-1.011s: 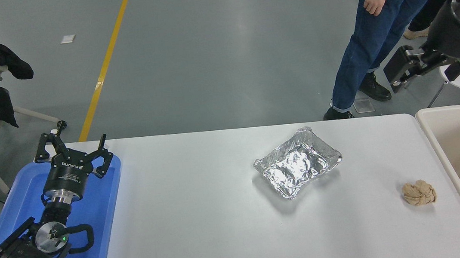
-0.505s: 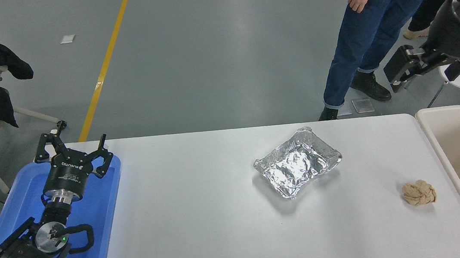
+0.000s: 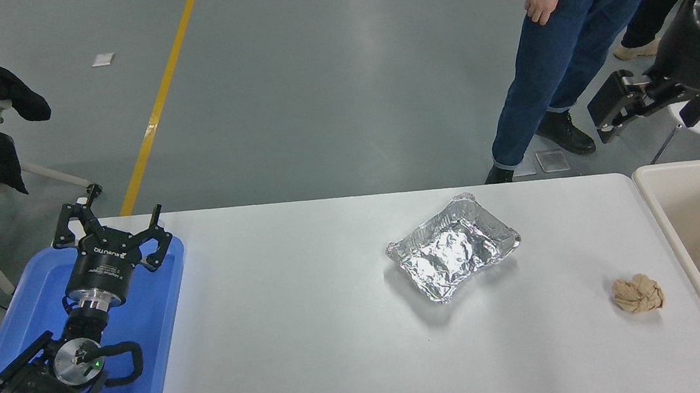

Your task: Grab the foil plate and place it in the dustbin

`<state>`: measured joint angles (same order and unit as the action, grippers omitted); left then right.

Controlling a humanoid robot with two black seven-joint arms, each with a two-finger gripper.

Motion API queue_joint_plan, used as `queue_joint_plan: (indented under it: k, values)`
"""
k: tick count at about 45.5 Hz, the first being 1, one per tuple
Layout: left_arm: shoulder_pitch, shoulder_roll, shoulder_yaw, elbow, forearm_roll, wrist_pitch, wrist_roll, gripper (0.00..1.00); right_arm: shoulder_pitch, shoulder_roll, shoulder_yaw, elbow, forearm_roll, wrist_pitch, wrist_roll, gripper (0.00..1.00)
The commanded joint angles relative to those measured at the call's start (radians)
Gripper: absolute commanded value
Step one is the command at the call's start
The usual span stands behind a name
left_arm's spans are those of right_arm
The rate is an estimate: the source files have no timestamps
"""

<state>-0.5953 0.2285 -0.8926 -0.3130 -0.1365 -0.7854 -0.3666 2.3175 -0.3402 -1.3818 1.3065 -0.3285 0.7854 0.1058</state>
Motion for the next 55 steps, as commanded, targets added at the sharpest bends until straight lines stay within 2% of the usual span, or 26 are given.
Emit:
queue_joint_plan:
  k: [1,16,28,44,55]
  values:
    - [-0.001,0.000,0.000,0.000,0.000,0.000,0.001,1.00,-0.013,-0.002,0.032,-0.004,0.000,0.000,0.000,1.00]
    - [-0.001,0.000,0.000,0.000,0.000,0.000,0.001,1.00,-0.096,0.001,0.107,-0.004,0.003,0.000,0.000,1.00]
    - [-0.001,0.000,0.000,0.000,0.000,0.000,0.001,1.00,-0.191,0.009,0.147,-0.004,0.081,0.000,0.000,1.00]
    - [-0.001,0.000,0.000,0.000,0.000,0.000,0.001,1.00,-0.305,0.021,0.175,-0.012,0.094,-0.133,-0.001,1.00]
    - [-0.001,0.000,0.000,0.000,0.000,0.000,0.001,1.00,-0.464,0.026,0.216,-0.065,0.279,-0.268,-0.001,1.00]
